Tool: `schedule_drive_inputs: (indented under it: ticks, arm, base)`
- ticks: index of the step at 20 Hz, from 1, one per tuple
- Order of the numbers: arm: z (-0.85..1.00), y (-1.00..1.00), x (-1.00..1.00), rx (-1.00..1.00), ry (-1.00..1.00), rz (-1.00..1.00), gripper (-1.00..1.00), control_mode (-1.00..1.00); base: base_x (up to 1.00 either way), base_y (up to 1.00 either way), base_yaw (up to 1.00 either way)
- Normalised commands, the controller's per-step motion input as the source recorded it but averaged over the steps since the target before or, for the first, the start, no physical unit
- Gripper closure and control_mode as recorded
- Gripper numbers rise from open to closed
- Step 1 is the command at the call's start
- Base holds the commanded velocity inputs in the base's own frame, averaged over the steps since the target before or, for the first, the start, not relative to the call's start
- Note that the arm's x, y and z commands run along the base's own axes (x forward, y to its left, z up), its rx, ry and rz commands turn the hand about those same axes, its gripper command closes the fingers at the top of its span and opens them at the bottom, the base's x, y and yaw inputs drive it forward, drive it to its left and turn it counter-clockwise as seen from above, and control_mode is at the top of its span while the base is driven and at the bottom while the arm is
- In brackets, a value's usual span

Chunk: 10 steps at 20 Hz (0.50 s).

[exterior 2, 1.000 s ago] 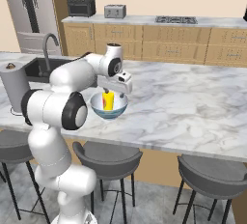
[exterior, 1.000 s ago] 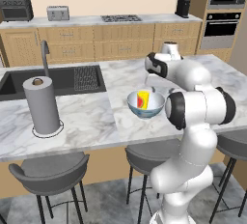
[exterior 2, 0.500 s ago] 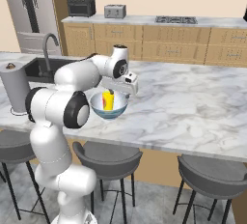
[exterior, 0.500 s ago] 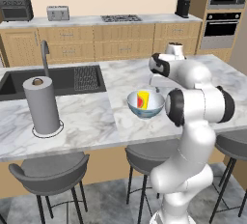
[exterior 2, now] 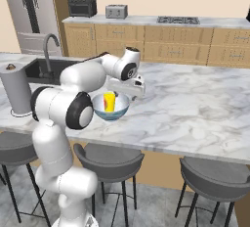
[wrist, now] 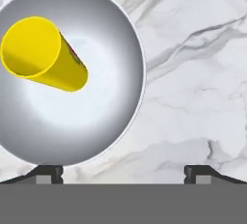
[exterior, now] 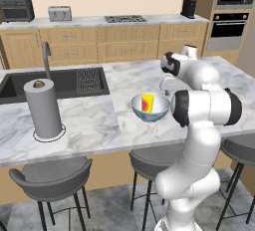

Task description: Place the cup inside the bowl on the dining table and move the bowl to any counter.

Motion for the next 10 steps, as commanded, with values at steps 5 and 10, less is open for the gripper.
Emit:
schedule_drive_inputs:
  ticks: [5, 10]
  arm:
    - [0.00, -0.34, 0.09, 0.18, 0.00, 0.17, -1.00, -1.00]
    - [0.00, -0.31, 0.15, 0.19, -0.01, 0.16, -1.00, -1.00]
  base:
    - [0.00, 0.00, 0.00]
    - [0.00, 0.00, 0.00]
